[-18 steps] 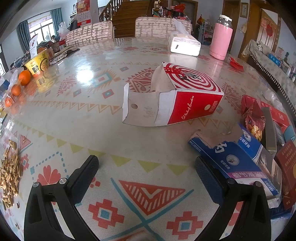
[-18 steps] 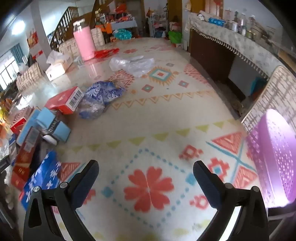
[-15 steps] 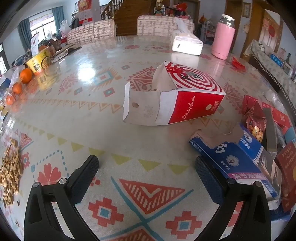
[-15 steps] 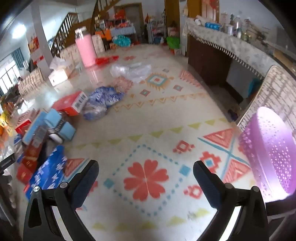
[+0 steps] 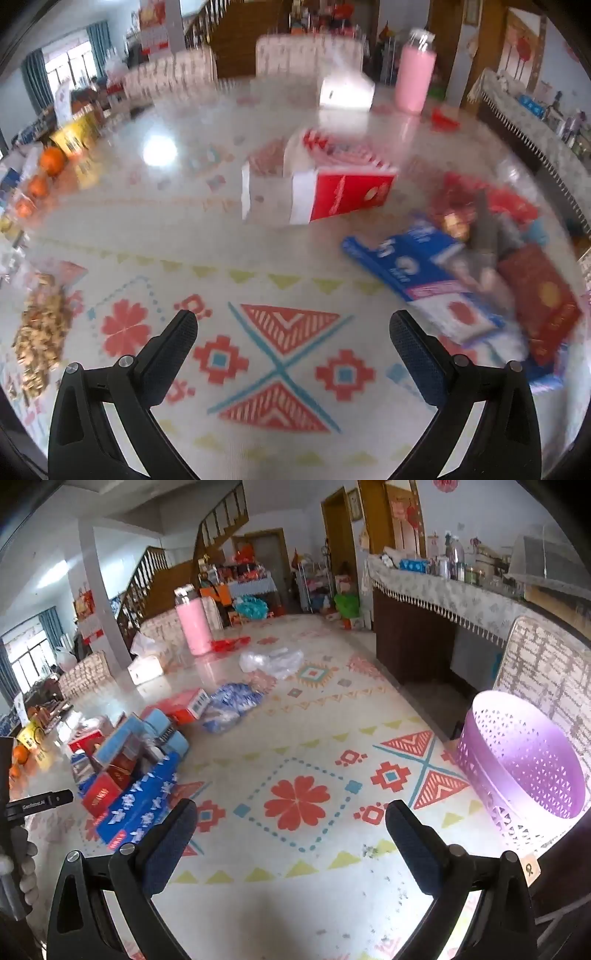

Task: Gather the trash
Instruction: 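Move both tools toward the pile of boxes on the table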

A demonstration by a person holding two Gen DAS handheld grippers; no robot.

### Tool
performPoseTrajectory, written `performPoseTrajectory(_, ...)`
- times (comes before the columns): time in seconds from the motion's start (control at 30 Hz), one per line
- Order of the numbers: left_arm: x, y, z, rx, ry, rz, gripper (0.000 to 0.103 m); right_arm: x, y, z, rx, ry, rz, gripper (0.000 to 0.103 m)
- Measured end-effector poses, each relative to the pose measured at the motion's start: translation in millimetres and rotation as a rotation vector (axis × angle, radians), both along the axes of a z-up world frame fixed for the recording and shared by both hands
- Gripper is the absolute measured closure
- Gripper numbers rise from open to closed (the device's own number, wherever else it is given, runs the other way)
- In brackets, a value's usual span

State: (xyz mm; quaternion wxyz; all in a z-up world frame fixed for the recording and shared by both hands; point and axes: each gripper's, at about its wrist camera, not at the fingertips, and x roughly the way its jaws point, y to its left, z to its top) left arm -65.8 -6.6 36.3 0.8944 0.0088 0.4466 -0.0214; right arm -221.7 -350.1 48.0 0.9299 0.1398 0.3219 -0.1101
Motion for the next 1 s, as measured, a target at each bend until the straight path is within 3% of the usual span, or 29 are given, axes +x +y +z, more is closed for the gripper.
performPoseTrajectory(0.23,-70.7,-6.7,55.3,0.034,-0.211,0.047,0.000,-15.9,21.3,17.0,-0.034,-0.049,0.024,0.000)
performPoseTrajectory(0.4,-99.5,-15.9,81.1,0.082,-0.332,0.076,0.000,-23.6,40.0,20.1,-0.040,-0.057,0.066,0.000)
performPoseTrajectory(0.73,-143.0,-27.7,103.0,0.133,-0.455,0.091,0.000,-45.1,62.2,22.5,-0.065,-0.073,0.094,0.000)
performPoseTrajectory(1.0,-173.2,-38.2,107.8,0.151,-0.494,0.080,0.000,-69.3,68.2,27.1,-0.081,-0.116,0.094,0.000)
